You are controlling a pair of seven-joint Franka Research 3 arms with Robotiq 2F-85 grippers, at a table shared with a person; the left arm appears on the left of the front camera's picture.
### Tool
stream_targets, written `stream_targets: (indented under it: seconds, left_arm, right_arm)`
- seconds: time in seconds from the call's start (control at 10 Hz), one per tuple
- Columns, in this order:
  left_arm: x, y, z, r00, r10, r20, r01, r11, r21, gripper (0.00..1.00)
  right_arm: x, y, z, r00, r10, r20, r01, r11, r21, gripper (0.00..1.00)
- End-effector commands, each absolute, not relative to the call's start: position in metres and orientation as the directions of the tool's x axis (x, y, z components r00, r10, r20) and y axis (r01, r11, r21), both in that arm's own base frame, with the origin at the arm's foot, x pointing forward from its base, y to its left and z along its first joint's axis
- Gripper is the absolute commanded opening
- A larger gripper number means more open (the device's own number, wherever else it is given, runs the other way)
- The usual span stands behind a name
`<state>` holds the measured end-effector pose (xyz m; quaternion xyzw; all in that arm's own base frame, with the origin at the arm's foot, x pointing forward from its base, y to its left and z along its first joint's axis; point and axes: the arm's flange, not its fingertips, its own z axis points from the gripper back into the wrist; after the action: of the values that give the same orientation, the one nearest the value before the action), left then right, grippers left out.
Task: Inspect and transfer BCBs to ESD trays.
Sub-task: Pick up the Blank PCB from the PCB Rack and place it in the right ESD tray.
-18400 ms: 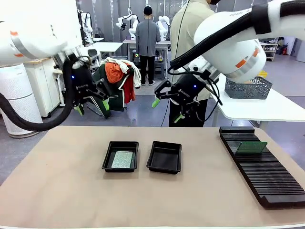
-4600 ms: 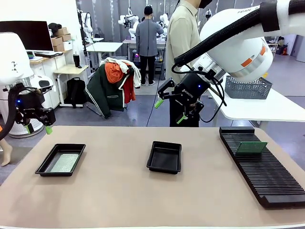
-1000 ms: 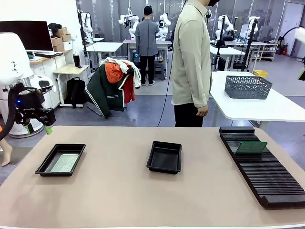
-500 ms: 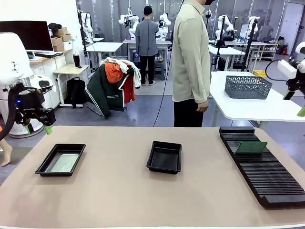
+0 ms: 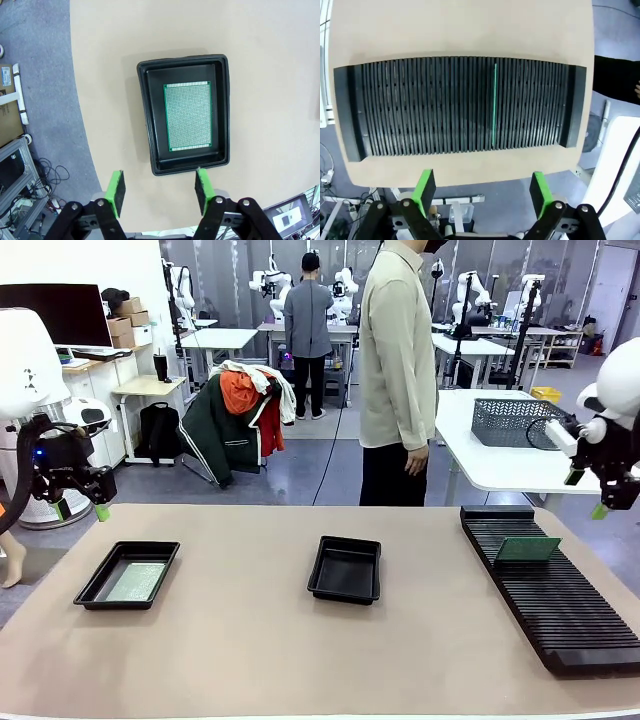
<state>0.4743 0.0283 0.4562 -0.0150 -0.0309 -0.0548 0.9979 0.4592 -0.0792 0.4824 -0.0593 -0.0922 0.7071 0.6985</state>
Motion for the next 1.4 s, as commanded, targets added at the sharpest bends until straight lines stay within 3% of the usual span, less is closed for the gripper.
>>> stream_targets:
  seconds: [0.0, 0.7, 1.3]
  left_arm:
    - [0.474, 0.028, 0.454, 0.992, -0.107, 0.069, 0.110, 0.994, -0.028, 0.75]
    - [0.474, 0.028, 0.454, 0.992, -0.107, 0.069, 0.110, 0.994, -0.028, 0.75]
    - [0.474, 0.028, 0.454, 0.992, -0.107, 0.069, 0.110, 0.994, -0.028, 0.75]
  right_arm:
    - [0.469, -0.078, 0.459, -0.048, 0.998, 0.030, -0.976, -0.040, -0.215, 1.00]
    - [0.507, -0.061, 0.383, -0.012, 1.000, 0.010, -0.976, -0.009, -0.216, 1.00]
    - [0.514, -0.068, 0.356, -0.019, 0.992, 0.123, -0.973, 0.010, -0.230, 1.00]
